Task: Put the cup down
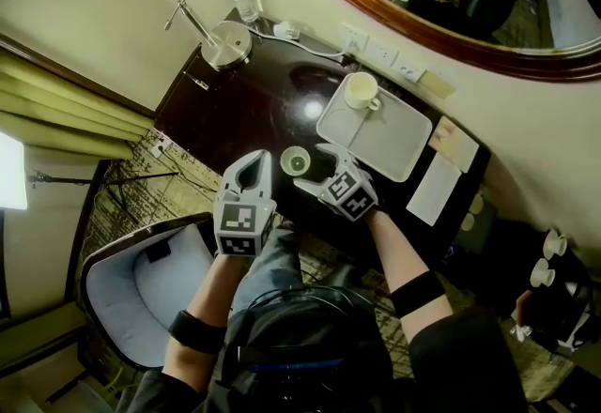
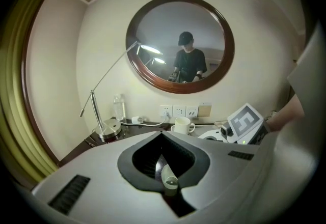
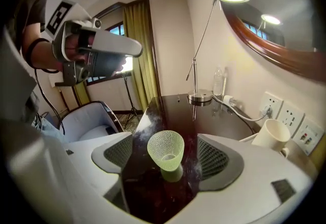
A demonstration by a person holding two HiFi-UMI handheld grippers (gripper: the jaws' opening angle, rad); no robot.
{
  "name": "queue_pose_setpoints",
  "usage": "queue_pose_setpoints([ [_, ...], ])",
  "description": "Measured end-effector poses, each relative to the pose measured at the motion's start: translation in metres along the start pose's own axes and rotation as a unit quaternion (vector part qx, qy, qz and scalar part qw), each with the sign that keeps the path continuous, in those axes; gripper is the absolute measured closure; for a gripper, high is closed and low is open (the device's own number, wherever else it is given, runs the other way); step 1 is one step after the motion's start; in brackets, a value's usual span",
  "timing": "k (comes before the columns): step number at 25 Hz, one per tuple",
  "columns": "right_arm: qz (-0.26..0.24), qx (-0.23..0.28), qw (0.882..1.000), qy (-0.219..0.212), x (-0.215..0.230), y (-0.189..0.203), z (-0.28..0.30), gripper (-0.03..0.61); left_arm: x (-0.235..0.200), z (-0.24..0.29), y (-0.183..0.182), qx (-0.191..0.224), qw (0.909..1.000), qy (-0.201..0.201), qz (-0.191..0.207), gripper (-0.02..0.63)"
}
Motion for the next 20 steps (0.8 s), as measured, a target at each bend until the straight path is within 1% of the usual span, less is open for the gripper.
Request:
queue_pose_setpoints([
  [3,0.024,0.012,0.999,0.021,-0.005,-0.001,-0.029,0.193,0.017,-0.009,-0.001,0.008,0.9997,0.020,-0.013,0.614],
  [6,0.047,0.019,0.997,0.060,-0.008,0.004,-0.064,0.300,0.037,-0.014,-0.004,0.010,0.9990,0.040,-0.017,0.614],
  [9,0.071,0.031,0.993,0.094,-0.011,0.013,-0.099,0.376,0.056,-0.018,-0.009,0.012,0.9982,0.057,-0.014,0.614],
  [11,0.084,0.040,0.989,0.119,-0.013,0.020,-0.121,0.403,0.067,-0.018,-0.011,0.012,0.9976,0.067,-0.007,0.614],
  [15,0.097,0.059,0.978,0.177,-0.010,0.035,-0.165,0.483,0.089,-0.017,-0.014,0.010,0.9962,0.087,0.005,0.614],
  [17,0.106,0.068,0.972,0.198,-0.013,0.041,-0.184,0.514,0.100,-0.017,-0.015,0.009,0.9954,0.095,0.007,0.614],
  [20,0.117,0.080,0.963,0.227,-0.014,0.049,-0.209,0.534,0.115,-0.013,-0.017,0.009,0.9934,0.113,0.014,0.614],
])
Point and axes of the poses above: the fingertips, and each gripper's own axes: z forward along the fingers, x to its right, y out of its underside, the point moved 8 cm from there along -z, backward along the fingers, and after that the axes turned 3 degrees about z, right-handed, at the moved point
